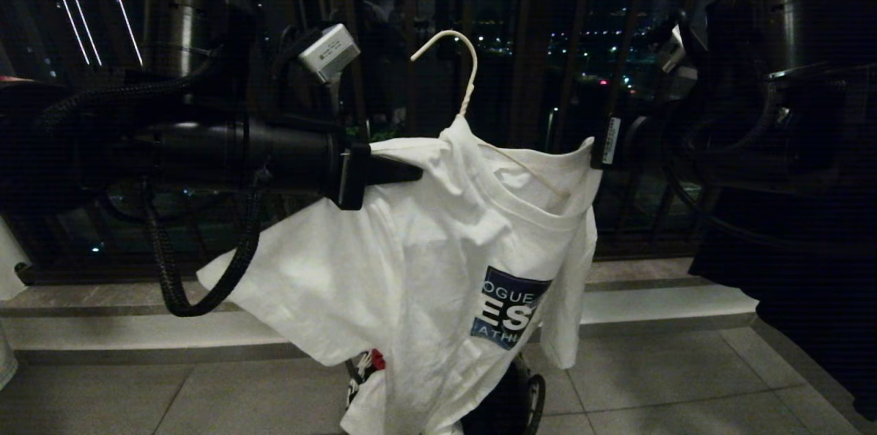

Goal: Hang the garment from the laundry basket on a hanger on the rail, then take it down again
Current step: Hang the clothes on the clothes rack

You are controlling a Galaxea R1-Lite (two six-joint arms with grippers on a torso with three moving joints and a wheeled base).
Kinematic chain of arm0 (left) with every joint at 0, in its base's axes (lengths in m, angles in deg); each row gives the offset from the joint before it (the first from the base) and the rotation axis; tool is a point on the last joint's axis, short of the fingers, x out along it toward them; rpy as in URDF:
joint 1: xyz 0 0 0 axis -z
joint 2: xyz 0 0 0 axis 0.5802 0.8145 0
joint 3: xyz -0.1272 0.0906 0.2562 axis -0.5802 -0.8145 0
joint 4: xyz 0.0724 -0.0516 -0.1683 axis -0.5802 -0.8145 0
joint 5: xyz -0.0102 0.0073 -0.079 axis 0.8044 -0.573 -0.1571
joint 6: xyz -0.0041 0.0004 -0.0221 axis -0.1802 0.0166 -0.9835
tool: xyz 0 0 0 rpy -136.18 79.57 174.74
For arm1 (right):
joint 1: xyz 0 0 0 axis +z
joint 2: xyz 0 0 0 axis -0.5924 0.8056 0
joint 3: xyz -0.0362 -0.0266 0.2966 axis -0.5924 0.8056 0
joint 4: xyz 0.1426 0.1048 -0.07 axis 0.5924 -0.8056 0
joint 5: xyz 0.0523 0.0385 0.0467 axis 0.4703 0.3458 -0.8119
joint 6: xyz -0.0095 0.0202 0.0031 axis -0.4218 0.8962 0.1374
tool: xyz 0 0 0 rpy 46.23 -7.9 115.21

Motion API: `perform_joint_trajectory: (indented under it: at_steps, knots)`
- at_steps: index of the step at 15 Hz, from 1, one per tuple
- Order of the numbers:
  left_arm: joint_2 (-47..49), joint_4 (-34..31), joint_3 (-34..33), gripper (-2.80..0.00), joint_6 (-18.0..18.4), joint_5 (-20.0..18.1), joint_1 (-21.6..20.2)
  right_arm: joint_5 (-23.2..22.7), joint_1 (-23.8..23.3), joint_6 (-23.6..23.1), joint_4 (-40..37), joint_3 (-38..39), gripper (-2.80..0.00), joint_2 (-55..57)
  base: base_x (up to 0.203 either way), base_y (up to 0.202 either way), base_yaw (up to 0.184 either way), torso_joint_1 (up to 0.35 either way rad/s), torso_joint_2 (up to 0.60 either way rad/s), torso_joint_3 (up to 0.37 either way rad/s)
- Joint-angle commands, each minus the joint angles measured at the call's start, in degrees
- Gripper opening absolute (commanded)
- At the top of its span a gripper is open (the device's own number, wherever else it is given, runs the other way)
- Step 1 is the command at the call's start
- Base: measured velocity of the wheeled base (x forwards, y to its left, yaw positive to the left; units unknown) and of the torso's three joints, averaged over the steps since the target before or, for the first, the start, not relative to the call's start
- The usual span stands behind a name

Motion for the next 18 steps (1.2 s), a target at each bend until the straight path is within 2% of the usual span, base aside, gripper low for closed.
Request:
perform_joint_trajectory:
  at_steps: [1, 7, 11, 15, 18]
  knots:
    - [3.0, 3.8, -2.0, -2.80, -0.4, -0.2, 0.5, 0.1, 0.6, 0.1, -0.6, -2.8, -2.80, 0.6, 0.000, 0.000, 0.000, 0.000, 0.00, 0.000]
    - [6.3, 23.8, -10.5, -2.80, -1.7, 0.1, 1.8, 0.1, 4.0, 0.5, -8.6, -11.7, -2.80, 2.9, 0.000, 0.000, 0.000, 0.000, 0.00, 0.000]
    - [6.3, 30.7, -13.1, -2.80, -3.3, 0.2, 2.6, 0.2, 7.5, 0.7, -11.5, -15.8, -2.80, 4.5, 0.000, 0.000, 0.000, 0.000, 0.00, 0.000]
    - [7.6, 42.2, -15.8, -2.80, -6.7, 0.4, 3.2, 0.3, 11.2, 0.7, -13.2, -19.1, -2.80, 6.0, 0.000, 0.000, 0.000, 0.000, 0.00, 0.000]
    - [8.3, 45.6, -16.3, -2.80, -7.1, 0.7, 3.2, 0.3, 13.5, 0.8, -13.8, -20.1, -2.80, 6.1, 0.000, 0.000, 0.000, 0.000, 0.00, 0.000]
